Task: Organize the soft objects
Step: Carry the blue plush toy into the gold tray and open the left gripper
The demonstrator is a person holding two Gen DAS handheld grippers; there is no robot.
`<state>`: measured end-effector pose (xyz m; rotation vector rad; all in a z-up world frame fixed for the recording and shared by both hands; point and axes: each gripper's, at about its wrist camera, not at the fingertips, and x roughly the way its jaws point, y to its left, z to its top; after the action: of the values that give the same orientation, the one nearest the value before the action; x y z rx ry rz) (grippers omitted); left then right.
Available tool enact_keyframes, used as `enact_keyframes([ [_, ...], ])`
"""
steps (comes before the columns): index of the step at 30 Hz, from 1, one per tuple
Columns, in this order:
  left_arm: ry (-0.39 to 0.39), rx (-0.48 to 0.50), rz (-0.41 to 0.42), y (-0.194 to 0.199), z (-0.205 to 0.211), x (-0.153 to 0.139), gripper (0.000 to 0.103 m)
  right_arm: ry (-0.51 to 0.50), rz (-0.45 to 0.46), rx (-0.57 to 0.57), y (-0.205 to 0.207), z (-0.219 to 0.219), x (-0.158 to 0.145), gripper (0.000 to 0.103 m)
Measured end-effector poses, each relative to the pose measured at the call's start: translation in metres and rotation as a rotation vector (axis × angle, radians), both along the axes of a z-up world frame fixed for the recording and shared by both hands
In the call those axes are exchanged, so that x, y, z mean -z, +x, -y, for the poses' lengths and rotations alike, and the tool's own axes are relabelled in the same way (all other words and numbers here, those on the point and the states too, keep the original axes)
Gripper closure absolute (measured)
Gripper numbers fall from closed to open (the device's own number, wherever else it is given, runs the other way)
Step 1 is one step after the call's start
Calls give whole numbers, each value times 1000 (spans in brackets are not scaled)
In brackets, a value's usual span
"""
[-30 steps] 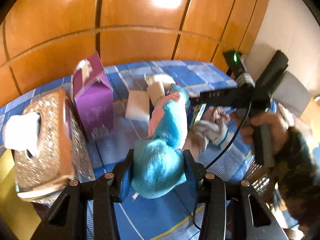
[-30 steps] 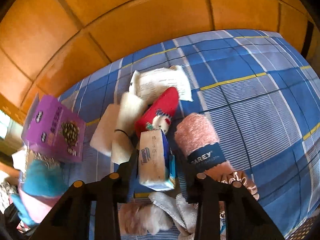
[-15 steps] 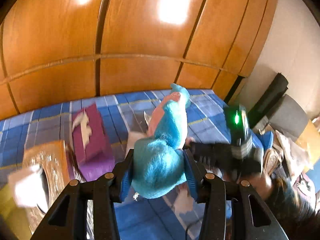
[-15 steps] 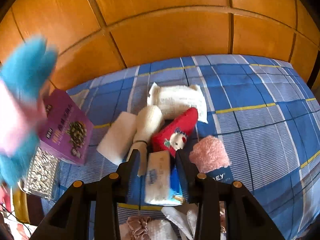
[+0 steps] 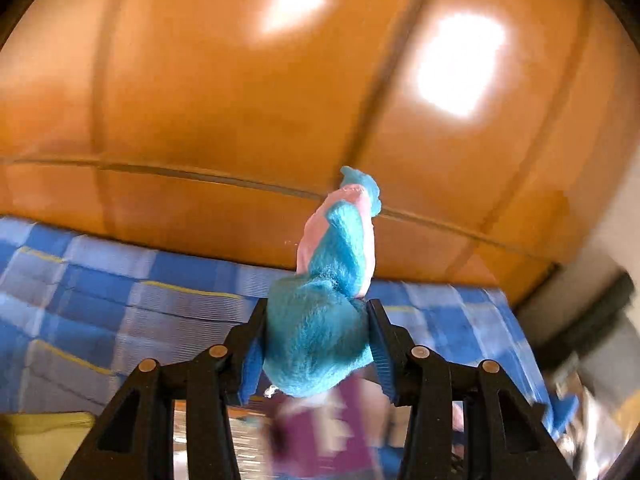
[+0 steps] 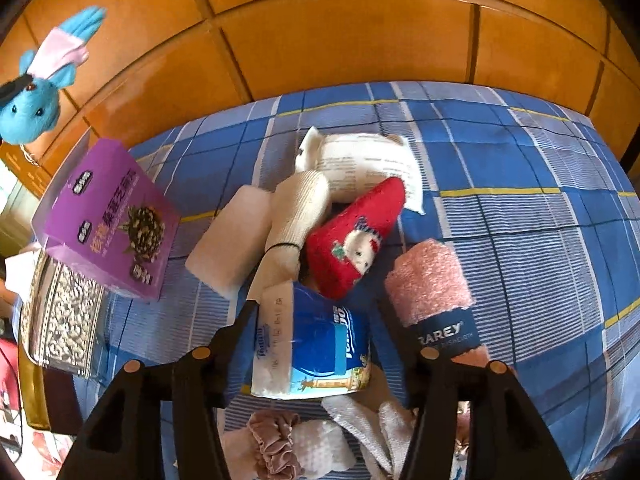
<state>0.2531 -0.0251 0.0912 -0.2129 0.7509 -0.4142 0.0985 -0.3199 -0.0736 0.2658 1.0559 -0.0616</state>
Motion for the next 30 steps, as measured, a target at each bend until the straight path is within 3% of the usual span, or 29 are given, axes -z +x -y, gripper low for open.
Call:
enact_keyframes([
  [6, 25, -240, -25, -20, -107, 25, 54, -64, -53, -73, 2, -15, 10, 43],
  [13, 26, -412, -86, -107, -220, 71, 53, -35, -116, -83, 3, -13, 22, 36],
  [21, 46, -443, -162, -188, -254, 124, 47, -19, -188, -82, 5, -12, 37, 30],
  [26, 63, -465, -229, -198, -260, 156, 44, -62, -174, -75, 4, -15, 36, 33],
  [30, 81, -467, -227, -205, -258, 164, 29, -83, -144, -71, 4, -18, 31, 37],
])
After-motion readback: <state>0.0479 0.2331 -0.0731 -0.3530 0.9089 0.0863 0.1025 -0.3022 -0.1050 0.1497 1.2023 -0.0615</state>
